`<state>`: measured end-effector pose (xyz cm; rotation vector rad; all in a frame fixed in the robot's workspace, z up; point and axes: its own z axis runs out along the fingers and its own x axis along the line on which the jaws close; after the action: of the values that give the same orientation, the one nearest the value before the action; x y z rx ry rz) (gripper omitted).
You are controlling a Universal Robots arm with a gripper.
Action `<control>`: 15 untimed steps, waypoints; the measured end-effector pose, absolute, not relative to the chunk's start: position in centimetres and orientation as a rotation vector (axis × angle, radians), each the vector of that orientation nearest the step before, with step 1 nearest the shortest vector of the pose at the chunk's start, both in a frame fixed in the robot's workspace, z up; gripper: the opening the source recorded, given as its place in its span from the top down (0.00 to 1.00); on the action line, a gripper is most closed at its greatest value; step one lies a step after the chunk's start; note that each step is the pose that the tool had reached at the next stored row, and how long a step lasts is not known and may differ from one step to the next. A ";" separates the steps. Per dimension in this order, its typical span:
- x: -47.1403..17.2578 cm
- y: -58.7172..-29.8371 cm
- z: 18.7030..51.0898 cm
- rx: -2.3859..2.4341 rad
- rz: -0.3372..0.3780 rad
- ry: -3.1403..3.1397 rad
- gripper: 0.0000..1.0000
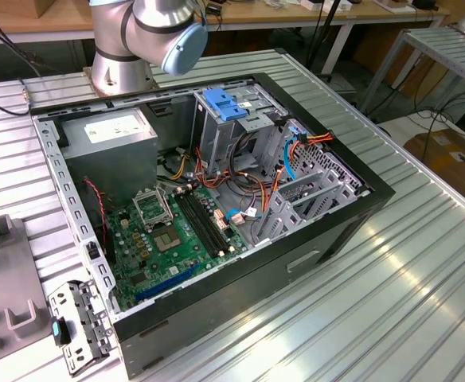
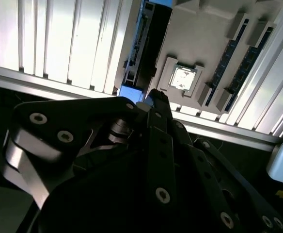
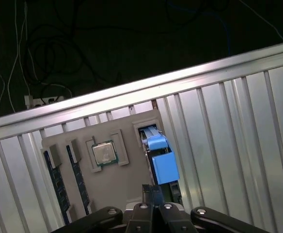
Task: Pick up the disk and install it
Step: 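Pick up the disk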
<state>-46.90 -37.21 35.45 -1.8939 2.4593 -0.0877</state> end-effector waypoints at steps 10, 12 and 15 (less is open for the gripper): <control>-47.0 -37.2 35.3 -1.952 -0.062 2.415 0.64; -47.1 -37.2 35.3 -1.960 -0.045 2.418 0.64; -47.3 -37.2 35.3 -1.962 -0.037 2.420 0.64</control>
<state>-47.26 -37.21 35.28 -1.9616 2.4197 -0.0366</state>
